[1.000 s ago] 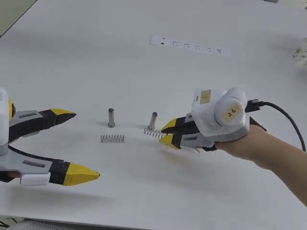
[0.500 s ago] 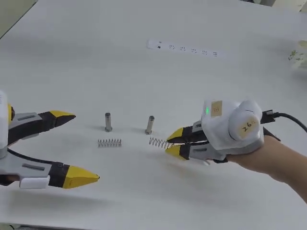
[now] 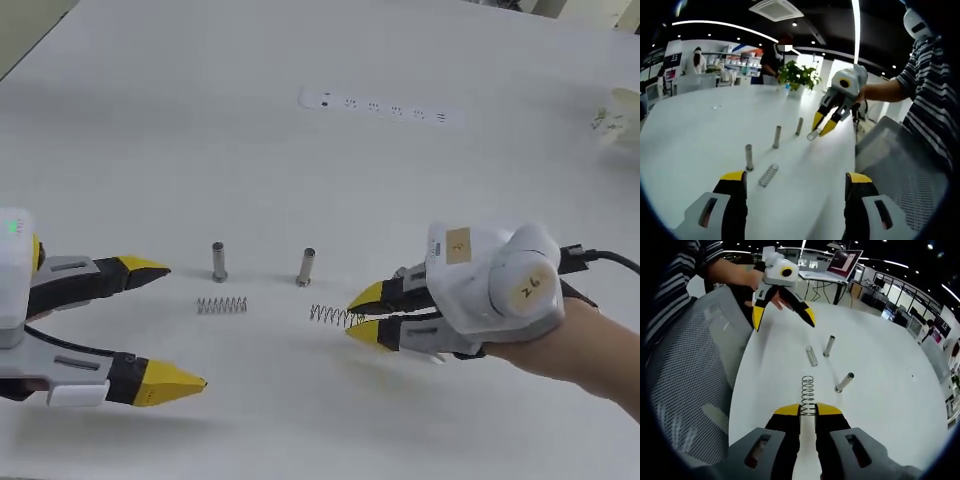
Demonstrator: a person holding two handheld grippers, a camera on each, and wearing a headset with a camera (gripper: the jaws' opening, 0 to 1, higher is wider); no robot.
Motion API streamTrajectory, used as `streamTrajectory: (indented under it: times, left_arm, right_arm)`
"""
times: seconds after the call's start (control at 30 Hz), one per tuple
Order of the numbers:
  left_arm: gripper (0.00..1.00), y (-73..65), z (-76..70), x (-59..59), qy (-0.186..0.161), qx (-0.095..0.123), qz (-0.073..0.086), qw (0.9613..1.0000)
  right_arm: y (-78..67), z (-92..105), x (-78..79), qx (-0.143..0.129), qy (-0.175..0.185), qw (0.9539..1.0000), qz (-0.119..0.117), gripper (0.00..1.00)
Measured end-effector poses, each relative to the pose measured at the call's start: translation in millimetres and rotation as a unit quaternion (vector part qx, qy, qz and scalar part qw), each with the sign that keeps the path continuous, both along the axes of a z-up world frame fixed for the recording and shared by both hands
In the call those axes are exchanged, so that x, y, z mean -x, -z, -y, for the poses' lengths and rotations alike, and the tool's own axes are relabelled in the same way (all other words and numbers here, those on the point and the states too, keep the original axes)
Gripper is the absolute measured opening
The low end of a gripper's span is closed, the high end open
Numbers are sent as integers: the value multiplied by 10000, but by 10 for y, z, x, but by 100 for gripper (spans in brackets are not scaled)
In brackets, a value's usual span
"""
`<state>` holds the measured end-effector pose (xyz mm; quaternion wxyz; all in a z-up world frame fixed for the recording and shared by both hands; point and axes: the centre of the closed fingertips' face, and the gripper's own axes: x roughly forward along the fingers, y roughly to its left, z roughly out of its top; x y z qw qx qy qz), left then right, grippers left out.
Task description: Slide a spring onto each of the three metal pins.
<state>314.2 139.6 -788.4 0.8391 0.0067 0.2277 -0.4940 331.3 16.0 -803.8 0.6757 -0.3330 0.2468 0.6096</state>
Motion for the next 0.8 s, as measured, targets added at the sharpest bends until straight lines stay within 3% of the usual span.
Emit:
streamTrajectory:
  times: [0.13,0.2,0.47,0.6,0.7,0.8]
  left_arm:
    - [69,-51,93,6,175,144,1,9997]
    - [65,-48,172,48,351,192,-78,9992]
    - [59,-79,383,26,710,91,80,9974]
    - [55,-127,490,1,862,128,152,9961]
    - [45,-149,575,-20,970,172,243,9948]
    - [42,-171,668,-31,1035,316,233,9939]
  right_arm:
    - [-35,-29,31,2,-66,9999,78,8]
    - [-54,-50,54,7,-105,9999,122,8]
    - [-117,-149,137,-57,-274,9995,157,8]
    - [-140,-184,155,-91,-311,9993,159,8]
    - [-149,-195,159,-106,-319,9993,165,8]
    - [-155,-200,155,-124,-305,9993,169,8]
